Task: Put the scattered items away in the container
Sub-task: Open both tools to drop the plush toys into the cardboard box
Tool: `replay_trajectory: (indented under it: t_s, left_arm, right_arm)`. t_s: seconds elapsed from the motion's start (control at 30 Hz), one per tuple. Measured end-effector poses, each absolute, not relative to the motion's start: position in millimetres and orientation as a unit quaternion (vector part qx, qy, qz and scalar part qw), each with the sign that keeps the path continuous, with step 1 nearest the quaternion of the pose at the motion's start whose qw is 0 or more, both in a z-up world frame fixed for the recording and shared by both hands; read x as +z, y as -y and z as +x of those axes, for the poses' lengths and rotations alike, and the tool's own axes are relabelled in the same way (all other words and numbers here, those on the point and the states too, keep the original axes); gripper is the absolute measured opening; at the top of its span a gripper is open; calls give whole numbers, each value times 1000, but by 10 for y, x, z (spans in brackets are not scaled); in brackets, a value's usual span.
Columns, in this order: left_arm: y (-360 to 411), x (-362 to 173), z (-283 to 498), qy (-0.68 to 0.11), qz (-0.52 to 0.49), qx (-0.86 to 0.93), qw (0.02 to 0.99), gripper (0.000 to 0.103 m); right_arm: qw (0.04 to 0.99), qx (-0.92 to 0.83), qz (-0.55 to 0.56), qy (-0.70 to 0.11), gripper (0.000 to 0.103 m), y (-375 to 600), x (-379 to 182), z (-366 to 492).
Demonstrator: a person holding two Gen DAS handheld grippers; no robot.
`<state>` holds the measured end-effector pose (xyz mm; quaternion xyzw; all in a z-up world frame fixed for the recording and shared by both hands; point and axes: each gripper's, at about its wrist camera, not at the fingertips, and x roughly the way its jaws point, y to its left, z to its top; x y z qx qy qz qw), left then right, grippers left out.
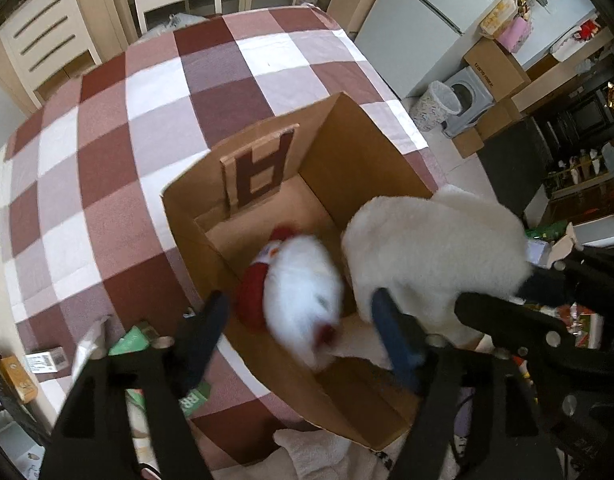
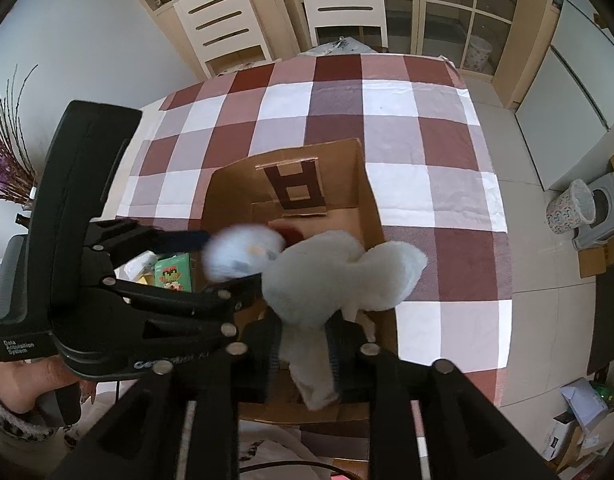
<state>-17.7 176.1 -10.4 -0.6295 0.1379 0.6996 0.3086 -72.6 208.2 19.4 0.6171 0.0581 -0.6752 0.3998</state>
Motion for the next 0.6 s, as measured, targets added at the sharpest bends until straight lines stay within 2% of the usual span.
replay_trajectory:
  t_s: [0.07,0.13,0.2,0.6]
  left_arm:
    - [-1761,-55,-168,-148,-623,707,301,86]
    - [-1745,-16,-167,-152,-619,711,296,88]
    - [-1732,16,-167,-155,-616,715,293,88]
    - [-1705,168,-57,-166,-602,723,296,88]
  right_arm:
    - [388,-686,611,-73,39,-2104,229,-728]
    - [378,-695,607,-77,54,-2145,262,-738]
    - [370,-701,605,-72,59,-2195,295,-754]
    - [336,-708,618,-64,59,-2362,279,-754]
